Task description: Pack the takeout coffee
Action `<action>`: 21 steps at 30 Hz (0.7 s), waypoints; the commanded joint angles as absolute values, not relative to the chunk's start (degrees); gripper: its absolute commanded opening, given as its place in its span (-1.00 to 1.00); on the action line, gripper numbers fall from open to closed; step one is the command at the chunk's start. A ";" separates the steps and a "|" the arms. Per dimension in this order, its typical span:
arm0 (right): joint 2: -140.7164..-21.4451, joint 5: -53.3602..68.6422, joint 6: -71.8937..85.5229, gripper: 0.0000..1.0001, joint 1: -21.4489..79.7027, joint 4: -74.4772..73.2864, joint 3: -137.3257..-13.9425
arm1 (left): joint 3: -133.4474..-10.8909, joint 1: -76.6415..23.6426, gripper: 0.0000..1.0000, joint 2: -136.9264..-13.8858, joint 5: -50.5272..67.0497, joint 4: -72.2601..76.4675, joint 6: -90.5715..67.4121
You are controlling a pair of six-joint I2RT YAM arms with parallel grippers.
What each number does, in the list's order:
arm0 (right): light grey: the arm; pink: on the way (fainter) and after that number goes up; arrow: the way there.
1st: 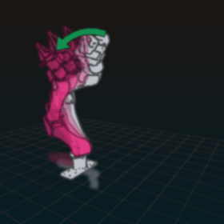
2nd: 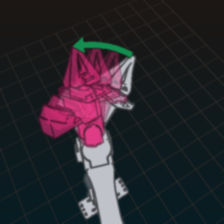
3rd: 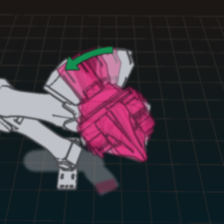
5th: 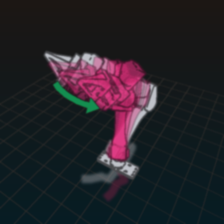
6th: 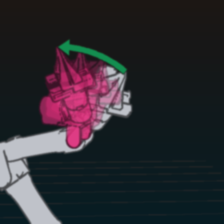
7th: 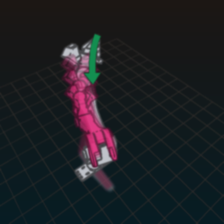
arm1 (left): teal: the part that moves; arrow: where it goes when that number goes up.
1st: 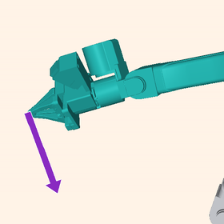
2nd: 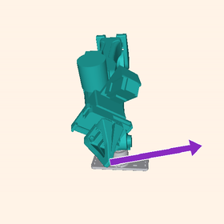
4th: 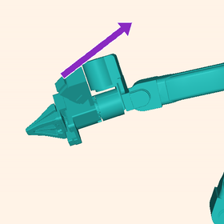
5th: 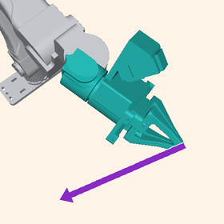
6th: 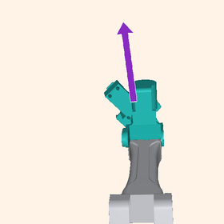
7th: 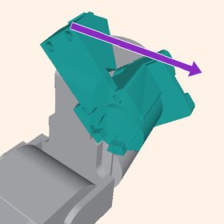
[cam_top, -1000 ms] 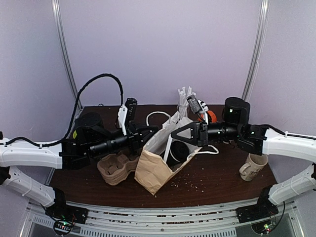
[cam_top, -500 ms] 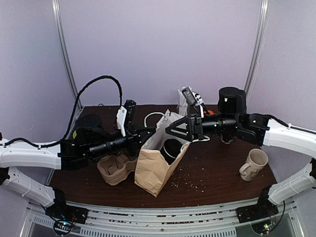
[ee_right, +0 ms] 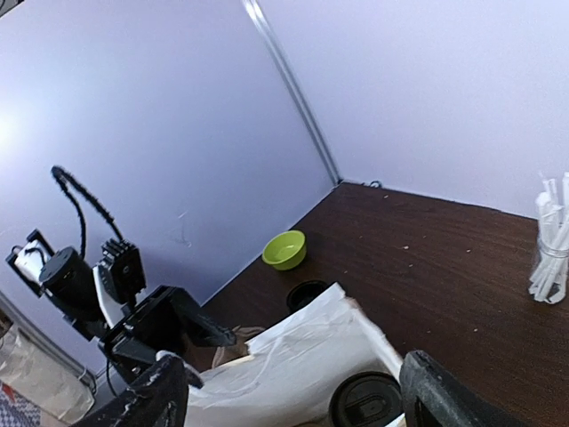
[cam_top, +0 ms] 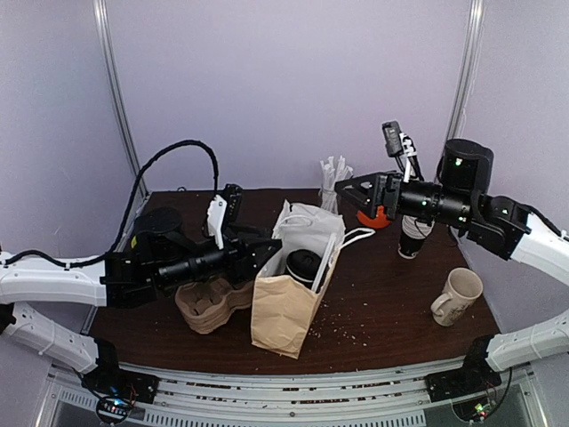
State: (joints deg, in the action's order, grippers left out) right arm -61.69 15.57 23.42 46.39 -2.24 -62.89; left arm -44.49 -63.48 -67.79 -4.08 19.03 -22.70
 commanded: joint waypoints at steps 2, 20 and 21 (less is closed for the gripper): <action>-58.00 3.23 27.75 0.71 43.69 2.68 -58.14 | -43.95 -63.63 0.39 -64.65 -4.09 17.77 -22.85; -58.15 -11.48 34.27 0.91 35.08 -0.44 -51.61 | -48.78 -46.45 0.97 -56.21 -11.06 2.38 -27.64; -58.88 -13.39 34.20 0.93 34.81 -2.37 -52.61 | -49.34 -43.92 0.97 -56.63 -10.69 1.90 -28.11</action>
